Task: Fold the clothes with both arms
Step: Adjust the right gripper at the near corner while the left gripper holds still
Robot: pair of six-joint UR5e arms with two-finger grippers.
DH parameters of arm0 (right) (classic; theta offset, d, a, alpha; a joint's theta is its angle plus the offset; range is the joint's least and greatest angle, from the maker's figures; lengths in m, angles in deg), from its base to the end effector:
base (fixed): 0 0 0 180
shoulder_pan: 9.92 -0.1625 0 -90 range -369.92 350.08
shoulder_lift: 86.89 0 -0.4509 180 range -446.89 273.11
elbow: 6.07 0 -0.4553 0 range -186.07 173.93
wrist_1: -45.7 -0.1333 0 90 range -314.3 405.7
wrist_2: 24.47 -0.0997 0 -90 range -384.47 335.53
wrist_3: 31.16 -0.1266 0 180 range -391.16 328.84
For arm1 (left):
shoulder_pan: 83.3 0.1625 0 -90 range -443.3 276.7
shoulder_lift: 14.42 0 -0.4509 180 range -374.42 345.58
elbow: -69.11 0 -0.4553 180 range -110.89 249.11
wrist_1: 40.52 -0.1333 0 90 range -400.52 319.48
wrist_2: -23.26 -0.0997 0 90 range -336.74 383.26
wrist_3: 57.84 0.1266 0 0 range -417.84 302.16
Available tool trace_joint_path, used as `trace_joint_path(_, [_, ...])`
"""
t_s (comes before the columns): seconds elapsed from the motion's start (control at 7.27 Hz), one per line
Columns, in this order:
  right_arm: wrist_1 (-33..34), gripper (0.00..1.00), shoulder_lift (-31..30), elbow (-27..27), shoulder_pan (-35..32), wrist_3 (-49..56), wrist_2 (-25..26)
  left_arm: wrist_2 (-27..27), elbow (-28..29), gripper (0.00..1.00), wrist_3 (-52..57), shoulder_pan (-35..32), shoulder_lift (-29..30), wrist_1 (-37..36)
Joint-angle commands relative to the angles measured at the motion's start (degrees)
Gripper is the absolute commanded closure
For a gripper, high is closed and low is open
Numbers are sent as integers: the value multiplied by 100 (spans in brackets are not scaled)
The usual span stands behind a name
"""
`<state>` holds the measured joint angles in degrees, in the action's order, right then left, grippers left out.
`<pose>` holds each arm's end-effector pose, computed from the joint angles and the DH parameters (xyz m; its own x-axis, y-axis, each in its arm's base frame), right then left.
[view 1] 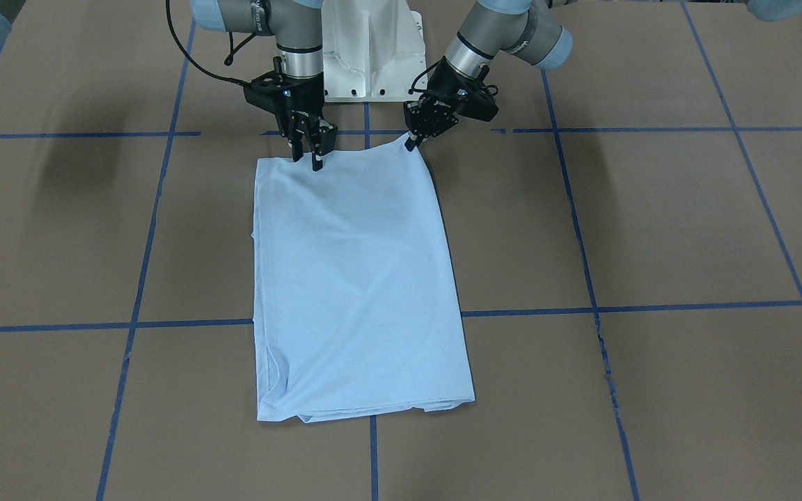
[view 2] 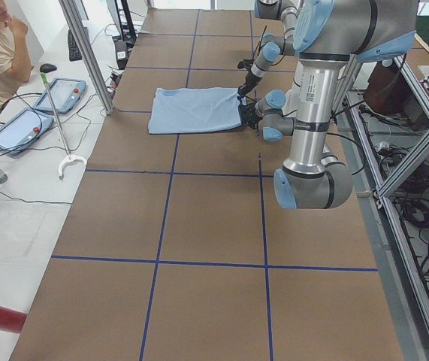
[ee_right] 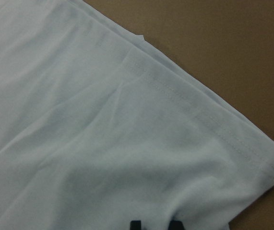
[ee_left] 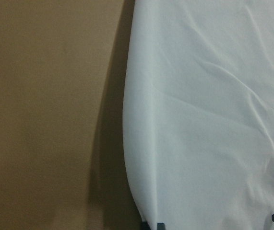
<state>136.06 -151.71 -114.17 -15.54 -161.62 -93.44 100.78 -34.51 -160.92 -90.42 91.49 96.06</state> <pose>-0.6560 -0.2441 0.2771 0.3374 0.6418 0.6887 -0.7275 0.6420 -0.2419 0.6387 -0.2417 0.3046 0.1575 -0.2424 -0.9573 0.3745 0.9116 -0.1692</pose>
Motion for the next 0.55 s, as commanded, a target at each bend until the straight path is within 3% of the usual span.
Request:
trace_joint_path(0.0, [0, 100, 4, 0, -10, -181, 7, -9, 0, 100, -1, 0, 0, 0])
trace_joint_path(0.41, [78, 96, -22, -106, -184, 20, -81, 0, 0, 100, -1, 9, 9, 0])
